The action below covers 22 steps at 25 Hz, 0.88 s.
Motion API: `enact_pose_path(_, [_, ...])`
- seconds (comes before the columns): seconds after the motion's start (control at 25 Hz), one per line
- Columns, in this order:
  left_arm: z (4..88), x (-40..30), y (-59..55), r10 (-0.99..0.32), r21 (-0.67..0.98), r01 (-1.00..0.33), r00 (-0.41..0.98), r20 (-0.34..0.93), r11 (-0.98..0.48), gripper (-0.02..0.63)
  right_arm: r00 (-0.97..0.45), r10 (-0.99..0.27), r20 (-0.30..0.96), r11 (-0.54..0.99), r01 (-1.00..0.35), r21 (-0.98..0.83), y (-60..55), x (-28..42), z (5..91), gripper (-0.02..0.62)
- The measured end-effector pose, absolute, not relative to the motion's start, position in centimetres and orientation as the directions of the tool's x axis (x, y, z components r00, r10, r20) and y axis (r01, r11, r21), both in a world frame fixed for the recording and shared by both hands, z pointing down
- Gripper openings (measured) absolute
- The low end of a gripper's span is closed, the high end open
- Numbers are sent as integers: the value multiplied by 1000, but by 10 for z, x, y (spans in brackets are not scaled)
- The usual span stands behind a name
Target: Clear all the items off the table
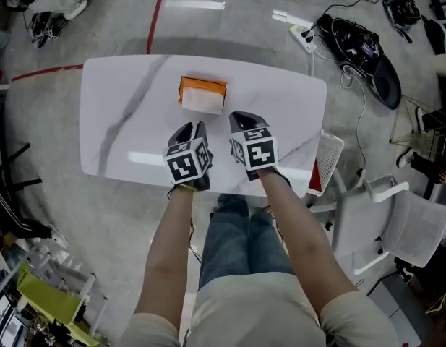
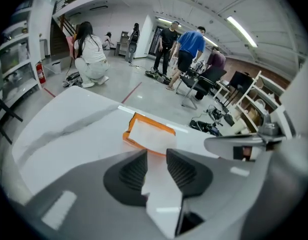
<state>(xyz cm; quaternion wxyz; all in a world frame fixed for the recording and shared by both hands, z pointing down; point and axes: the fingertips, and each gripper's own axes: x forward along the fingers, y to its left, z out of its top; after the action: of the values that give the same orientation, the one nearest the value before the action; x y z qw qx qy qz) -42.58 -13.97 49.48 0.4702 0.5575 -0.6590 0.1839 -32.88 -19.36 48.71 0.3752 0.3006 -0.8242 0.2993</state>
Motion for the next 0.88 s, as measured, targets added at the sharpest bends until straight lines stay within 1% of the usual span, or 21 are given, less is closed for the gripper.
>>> enact_pose_path(0.12, [503,-433,-149,-558,287,-910,77,826,299,160,-542,-268,796,639,-718,-274,-205,-336,495,20])
enact_pose_path(0.24, [511,-440,-158,-560,291,-913,88,824,285,192,-541,-268,797,635,-722,-277,-214,-341,505,37])
enact_pose_path(0.36, [519,-449,-170,-565,308,-907,99,819,288,226,-543,-255,800,630,-721,-288,-220,-346,516,77])
enact_pose_path(0.48, [525,-460,-182,-571,312,-904,96,816,294,252,-547,-234,804,626,-717,-306,-224,-353,528,134])
enact_pose_path(0.6, [530,-470,-194,-575,306,-910,96,813,280,286,-550,-224,805,617,-719,-319,-228,-358,538,158])
enact_pose_path(0.72, [535,-479,-206,-580,306,-913,99,809,271,324,-557,-217,802,599,-724,-342,-232,-363,547,202])
enact_pose_path(0.76, [537,-481,-210,-581,305,-914,99,808,269,332,-559,-214,801,595,-725,-347,-234,-365,550,222])
enact_pose_path(0.88, [545,-486,-218,-575,298,-921,107,811,249,342,-561,-205,802,589,-725,-357,-237,-369,559,241])
